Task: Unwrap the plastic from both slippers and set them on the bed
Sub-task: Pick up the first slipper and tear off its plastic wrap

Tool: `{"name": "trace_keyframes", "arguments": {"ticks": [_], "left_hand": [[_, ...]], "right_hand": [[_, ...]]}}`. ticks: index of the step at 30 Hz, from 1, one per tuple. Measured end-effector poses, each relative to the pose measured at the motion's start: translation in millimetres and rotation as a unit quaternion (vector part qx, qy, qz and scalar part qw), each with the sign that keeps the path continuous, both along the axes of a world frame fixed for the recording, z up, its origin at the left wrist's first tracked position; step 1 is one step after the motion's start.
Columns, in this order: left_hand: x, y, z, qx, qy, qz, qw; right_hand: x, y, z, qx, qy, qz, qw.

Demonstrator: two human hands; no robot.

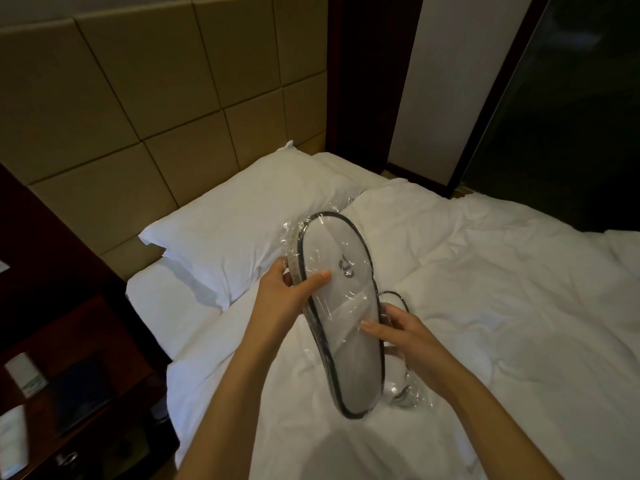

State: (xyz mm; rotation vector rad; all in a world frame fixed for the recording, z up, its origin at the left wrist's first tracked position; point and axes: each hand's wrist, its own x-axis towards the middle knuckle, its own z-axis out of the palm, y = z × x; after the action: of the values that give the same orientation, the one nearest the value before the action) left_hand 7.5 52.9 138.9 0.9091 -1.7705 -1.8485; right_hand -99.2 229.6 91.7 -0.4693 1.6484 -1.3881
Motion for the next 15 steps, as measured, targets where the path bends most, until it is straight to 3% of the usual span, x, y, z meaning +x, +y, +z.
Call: {"name": "trace_keyframes", "arguments": {"ticks": [10, 15], "left_hand": [[-12.2, -1.2, 15.7, -0.089, 0.034, 0.028, 0.995], [-18.7, 0.2, 19.2, -0.147, 0.033, 0.058, 0.987]], "right_hand": [[-9.1, -23.8, 8.8, 0.013, 0.098, -0.058, 0.993], [4.4, -35.4, 17.5, -0.024, 0.259, -0.097, 0.961]]}}
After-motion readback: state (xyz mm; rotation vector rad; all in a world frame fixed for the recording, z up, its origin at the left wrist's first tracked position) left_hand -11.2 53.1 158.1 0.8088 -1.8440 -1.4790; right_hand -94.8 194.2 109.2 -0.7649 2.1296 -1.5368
